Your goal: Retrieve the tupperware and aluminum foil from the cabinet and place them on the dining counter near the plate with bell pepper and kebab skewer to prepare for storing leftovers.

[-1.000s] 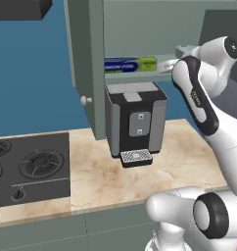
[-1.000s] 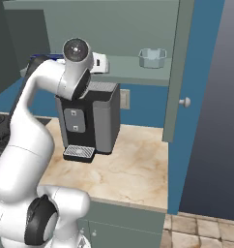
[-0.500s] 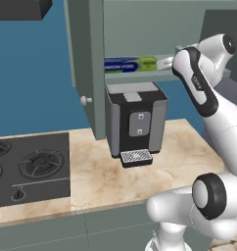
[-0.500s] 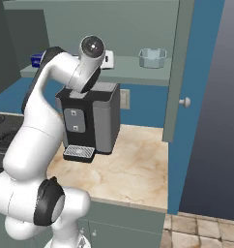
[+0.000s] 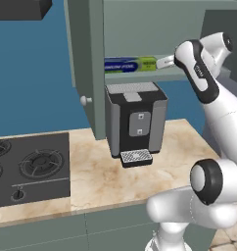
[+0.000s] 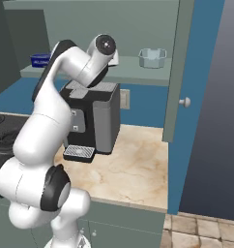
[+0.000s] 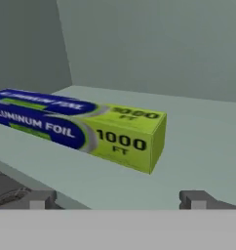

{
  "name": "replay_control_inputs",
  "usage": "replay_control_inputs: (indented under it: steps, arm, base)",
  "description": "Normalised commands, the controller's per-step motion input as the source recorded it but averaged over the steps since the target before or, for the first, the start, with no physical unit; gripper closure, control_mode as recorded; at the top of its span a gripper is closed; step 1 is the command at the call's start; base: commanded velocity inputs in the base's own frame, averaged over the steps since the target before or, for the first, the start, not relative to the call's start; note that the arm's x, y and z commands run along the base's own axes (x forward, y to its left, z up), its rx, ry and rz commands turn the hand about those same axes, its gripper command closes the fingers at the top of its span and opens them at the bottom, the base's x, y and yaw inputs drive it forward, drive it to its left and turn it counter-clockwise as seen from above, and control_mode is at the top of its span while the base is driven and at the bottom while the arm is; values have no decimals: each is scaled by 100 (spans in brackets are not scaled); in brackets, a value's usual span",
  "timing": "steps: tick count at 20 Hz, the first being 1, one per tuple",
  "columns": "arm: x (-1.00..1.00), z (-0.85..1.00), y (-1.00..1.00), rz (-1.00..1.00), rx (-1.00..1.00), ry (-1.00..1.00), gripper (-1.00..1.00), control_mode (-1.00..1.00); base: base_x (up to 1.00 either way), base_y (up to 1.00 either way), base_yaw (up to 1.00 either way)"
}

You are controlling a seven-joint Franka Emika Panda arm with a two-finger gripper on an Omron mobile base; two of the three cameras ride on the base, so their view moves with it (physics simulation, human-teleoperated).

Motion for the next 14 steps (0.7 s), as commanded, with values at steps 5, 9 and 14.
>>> replay_control_inputs:
  steps: [5,9,14]
  arm:
    - [30,0,0,10,-1,0,-100,-100]
    - [30,0,0,9,-1,0,-100,-100]
    - [35,0,0,9,-1,0,-100,-100]
  base:
    - [0,0,0]
    - [0,0,0]
    - [0,0,0]
